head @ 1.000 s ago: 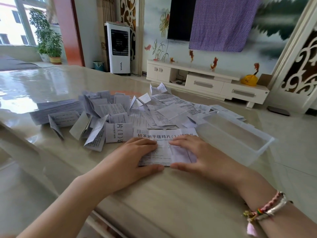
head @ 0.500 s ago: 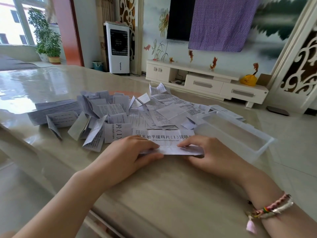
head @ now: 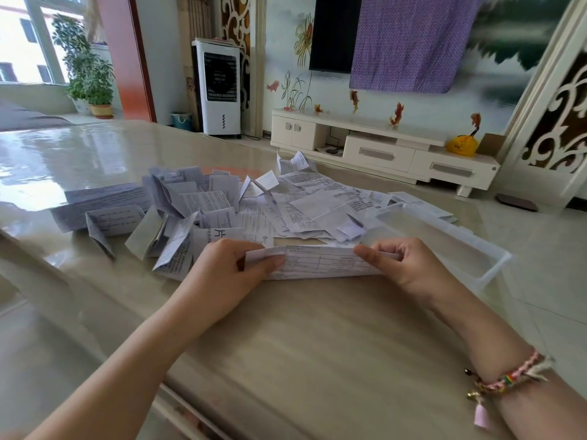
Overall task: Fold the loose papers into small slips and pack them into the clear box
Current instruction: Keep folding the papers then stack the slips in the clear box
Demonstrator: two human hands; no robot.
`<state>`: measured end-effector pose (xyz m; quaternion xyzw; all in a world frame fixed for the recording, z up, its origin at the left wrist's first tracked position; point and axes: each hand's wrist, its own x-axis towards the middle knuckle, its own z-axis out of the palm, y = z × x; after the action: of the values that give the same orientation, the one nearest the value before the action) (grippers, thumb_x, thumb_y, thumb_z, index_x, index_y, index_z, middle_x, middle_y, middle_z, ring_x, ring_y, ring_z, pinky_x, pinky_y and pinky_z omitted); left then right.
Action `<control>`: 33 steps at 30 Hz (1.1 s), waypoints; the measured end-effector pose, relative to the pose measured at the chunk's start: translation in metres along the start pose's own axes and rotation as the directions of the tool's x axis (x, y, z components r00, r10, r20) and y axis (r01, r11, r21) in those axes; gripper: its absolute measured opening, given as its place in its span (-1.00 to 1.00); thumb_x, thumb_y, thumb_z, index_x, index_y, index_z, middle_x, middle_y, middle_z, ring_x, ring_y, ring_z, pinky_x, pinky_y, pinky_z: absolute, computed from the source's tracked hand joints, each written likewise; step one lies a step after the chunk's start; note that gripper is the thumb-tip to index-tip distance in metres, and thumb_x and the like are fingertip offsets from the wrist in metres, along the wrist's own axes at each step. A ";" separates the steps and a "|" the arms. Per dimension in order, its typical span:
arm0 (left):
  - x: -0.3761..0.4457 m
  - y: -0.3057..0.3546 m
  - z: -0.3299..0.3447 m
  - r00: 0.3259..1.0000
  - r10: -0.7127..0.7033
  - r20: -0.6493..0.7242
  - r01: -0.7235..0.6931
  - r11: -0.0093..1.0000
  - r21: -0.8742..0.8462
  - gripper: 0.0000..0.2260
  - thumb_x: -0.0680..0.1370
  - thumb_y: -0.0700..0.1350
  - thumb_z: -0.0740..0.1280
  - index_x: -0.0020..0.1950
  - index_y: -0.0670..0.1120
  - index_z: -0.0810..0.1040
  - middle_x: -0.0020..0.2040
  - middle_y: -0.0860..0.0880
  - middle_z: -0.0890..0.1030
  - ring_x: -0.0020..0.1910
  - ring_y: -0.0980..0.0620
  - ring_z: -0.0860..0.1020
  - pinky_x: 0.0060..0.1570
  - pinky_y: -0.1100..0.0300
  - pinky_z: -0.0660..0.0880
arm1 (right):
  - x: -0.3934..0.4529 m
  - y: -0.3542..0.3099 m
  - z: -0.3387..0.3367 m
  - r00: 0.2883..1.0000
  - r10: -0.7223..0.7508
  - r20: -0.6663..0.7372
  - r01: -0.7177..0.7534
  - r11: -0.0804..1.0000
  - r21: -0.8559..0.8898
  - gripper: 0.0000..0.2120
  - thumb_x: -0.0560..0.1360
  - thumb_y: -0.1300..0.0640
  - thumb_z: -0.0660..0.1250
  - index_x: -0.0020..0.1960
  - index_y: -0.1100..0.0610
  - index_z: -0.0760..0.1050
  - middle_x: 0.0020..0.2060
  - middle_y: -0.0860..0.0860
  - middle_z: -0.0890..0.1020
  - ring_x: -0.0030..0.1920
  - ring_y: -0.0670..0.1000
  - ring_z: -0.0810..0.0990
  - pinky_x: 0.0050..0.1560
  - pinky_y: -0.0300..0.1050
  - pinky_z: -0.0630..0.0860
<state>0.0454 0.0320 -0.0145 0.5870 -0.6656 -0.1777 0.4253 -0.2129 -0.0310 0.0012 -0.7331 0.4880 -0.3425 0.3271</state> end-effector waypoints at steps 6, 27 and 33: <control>0.000 0.009 -0.004 0.980 -0.184 0.078 0.185 0.983 -0.013 -0.47 0.45 0.21 0.35 -0.48 -0.06 0.16 -0.53 0.04 0.14 -0.55 0.08 0.10 -0.55 0.29 0.05 | 0.011 -0.003 0.012 0.991 0.058 -0.116 -0.059 0.998 -0.001 -0.57 0.26 -0.24 0.42 -0.46 0.10 0.42 -0.56 -0.08 0.29 -0.54 -0.11 0.19 -0.50 -0.27 0.14; 0.007 0.013 0.022 0.979 -0.154 -0.133 0.203 0.782 0.589 -0.76 0.64 0.09 0.07 -0.12 -0.03 0.24 0.00 -0.07 0.57 -0.05 -0.16 0.52 -0.25 0.11 0.28 | 0.021 0.001 0.036 0.980 -0.118 -0.163 -0.040 0.678 -0.734 -0.73 0.63 -0.06 0.08 0.21 0.10 0.19 -0.36 -0.08 0.41 -0.34 0.07 0.42 -0.45 -0.08 0.21; 0.006 0.019 0.022 0.982 -0.105 -0.159 0.182 0.762 0.622 -0.73 0.59 0.10 0.22 0.19 0.01 0.26 0.14 0.02 0.46 0.06 -0.06 0.48 -0.18 0.12 0.33 | 0.021 0.000 0.036 0.985 -0.101 -0.138 -0.055 0.577 -0.815 -0.63 0.63 -0.07 0.08 0.31 0.13 0.14 -0.25 -0.04 0.43 -0.33 0.06 0.40 -0.48 -0.13 0.15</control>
<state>0.0169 0.0253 -0.0112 0.7543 -0.6138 0.0586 0.2254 -0.1773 -0.0456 -0.0153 -0.7756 0.6072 -0.1448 -0.0937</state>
